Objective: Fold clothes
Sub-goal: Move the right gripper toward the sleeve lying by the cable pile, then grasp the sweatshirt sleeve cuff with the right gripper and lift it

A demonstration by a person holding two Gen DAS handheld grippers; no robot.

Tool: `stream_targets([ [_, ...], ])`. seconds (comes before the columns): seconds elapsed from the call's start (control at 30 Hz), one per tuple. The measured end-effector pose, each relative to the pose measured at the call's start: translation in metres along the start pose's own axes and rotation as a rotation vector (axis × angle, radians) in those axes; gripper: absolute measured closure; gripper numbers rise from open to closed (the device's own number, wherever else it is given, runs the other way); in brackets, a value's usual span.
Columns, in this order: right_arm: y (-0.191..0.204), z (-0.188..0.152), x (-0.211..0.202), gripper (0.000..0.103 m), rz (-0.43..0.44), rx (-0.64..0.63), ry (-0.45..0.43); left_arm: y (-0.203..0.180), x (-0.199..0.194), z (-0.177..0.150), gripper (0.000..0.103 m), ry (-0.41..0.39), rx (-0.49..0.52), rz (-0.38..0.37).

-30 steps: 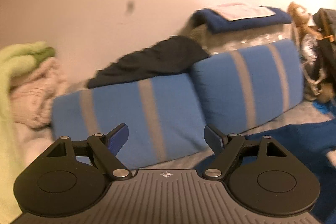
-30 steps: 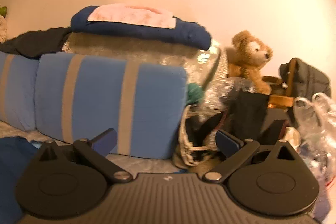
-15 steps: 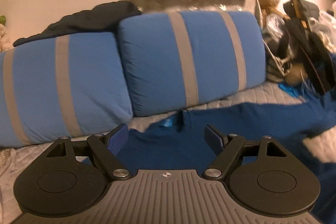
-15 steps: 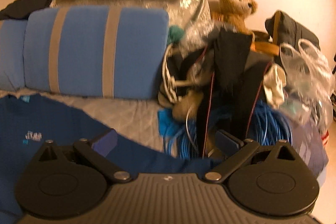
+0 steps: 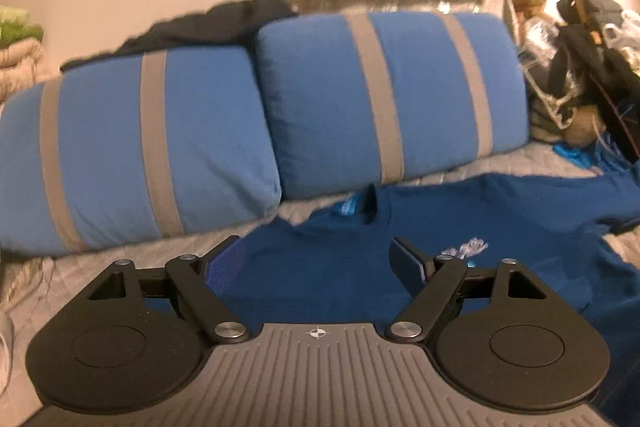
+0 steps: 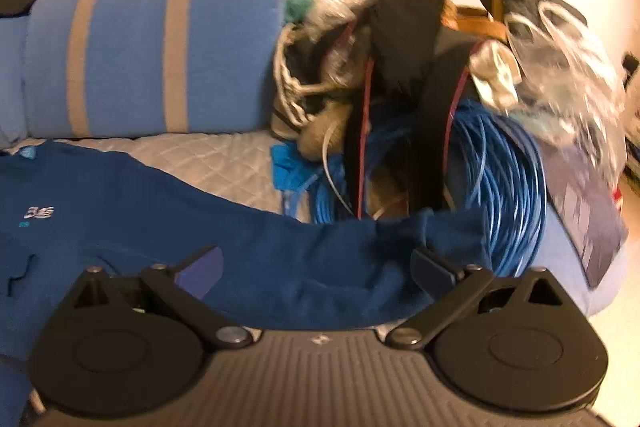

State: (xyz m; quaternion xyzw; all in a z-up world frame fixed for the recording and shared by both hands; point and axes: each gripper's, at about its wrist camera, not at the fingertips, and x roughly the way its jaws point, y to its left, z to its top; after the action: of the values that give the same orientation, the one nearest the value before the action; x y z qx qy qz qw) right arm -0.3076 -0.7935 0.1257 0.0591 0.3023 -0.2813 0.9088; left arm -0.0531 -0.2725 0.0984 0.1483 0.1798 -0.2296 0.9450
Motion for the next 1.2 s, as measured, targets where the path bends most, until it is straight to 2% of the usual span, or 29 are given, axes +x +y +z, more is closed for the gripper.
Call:
stream_targets([
  [0.17,-0.019,-0.026,0.013,0.001,0.02,0.155,-0.017,-0.007,0.01,-0.006,0.023,0.059,0.047,-0.002],
  [0.33,-0.02,-0.047,0.021,0.009,-0.015,0.155,-0.049,-0.009,0.01,-0.009,0.023,0.062,0.058,0.0],
  [0.43,-0.03,-0.054,0.026,0.016,-0.057,0.187,-0.062,-0.005,0.011,-0.009,0.023,0.063,0.019,-0.006],
  [0.57,-0.05,-0.055,0.034,0.032,-0.092,0.245,-0.059,0.001,0.012,-0.007,0.023,0.063,-0.022,-0.006],
  [0.63,-0.06,-0.054,0.035,0.034,-0.085,0.277,-0.064,0.003,0.013,-0.007,0.023,0.068,-0.04,-0.007],
  [0.8,-0.085,-0.052,0.041,0.049,-0.058,0.388,-0.062,0.003,0.016,-0.006,0.023,0.085,-0.05,-0.013],
  [0.97,-0.103,-0.055,0.056,0.058,-0.026,0.533,-0.036,-0.007,0.0,0.016,0.023,0.041,0.005,-0.033],
  [1.13,-0.109,-0.06,0.069,0.063,-0.039,0.643,-0.02,-0.022,-0.012,0.048,0.023,-0.027,0.033,-0.124],
  [1.2,-0.112,-0.061,0.073,0.069,-0.059,0.691,-0.019,-0.027,-0.012,0.054,0.023,-0.048,0.028,-0.152],
])
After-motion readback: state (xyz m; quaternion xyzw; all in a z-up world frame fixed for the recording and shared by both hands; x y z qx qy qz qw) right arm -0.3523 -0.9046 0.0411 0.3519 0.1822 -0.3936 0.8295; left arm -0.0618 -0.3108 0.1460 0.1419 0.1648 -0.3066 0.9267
